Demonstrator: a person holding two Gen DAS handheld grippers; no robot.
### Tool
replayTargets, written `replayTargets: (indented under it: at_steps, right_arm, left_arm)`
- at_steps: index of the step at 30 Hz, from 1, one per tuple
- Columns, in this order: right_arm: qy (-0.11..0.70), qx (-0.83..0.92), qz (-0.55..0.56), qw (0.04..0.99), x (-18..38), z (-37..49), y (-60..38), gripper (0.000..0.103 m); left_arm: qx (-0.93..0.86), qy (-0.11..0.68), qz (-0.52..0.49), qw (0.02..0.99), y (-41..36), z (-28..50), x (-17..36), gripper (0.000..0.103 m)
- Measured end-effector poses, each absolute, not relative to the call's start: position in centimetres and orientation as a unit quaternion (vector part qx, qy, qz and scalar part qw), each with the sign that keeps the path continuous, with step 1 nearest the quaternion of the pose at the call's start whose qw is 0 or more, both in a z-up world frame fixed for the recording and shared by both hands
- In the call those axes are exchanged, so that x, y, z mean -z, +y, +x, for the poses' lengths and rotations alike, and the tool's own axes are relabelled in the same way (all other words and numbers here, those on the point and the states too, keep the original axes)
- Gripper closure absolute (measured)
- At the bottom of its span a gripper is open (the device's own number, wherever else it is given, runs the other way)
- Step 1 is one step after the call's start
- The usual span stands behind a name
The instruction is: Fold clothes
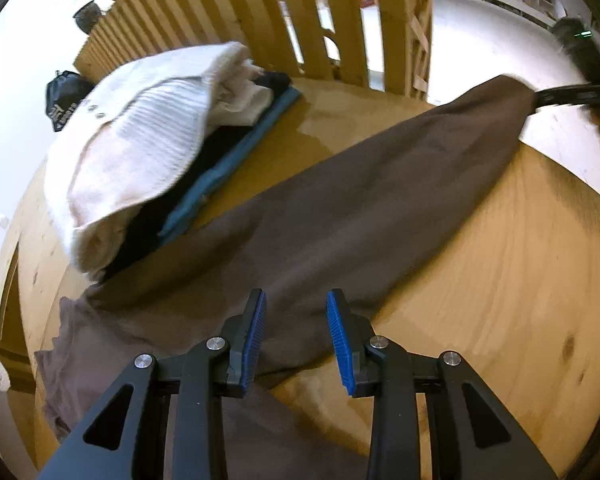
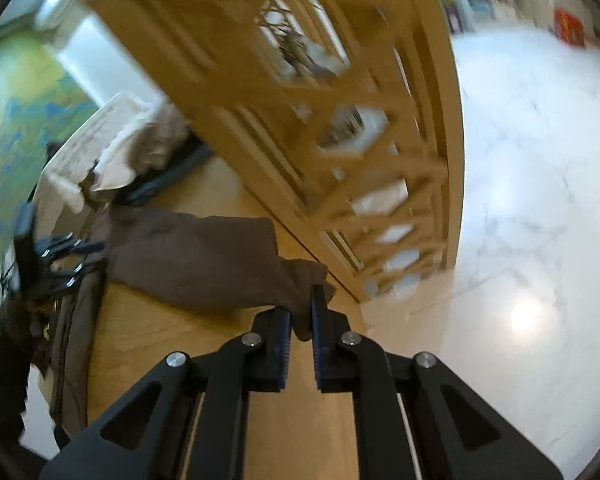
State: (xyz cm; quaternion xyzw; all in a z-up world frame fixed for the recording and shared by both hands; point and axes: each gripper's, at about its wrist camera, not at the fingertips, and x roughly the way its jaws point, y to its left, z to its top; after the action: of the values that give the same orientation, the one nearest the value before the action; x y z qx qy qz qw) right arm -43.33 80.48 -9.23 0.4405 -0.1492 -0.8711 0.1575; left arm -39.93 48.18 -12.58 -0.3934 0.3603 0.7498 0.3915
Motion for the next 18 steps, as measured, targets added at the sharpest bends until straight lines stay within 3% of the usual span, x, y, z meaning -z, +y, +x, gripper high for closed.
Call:
replayTargets:
  at_steps: [8, 12, 18]
  right_arm:
    - [-0.059, 0.890, 0.423, 0.158, 0.9, -40.6, 77.1, 0.094]
    - [-0.068, 0.868, 0.472, 0.138, 3.6, -41.0, 77.1, 0.094]
    - [-0.041, 0.853, 0.514, 0.076, 8.9, -43.1, 77.0, 0.094]
  left_arm:
    - [-0.756, 0.331, -0.418, 0.380, 46.0, -42.3, 13.3, 0.072]
    - [-0.757, 0.358, -0.417, 0.354, 46.6, -43.7, 15.7, 0.071]
    - [-0.780, 0.309, -0.416, 0.350, 45.0, -44.6, 14.0, 0.071]
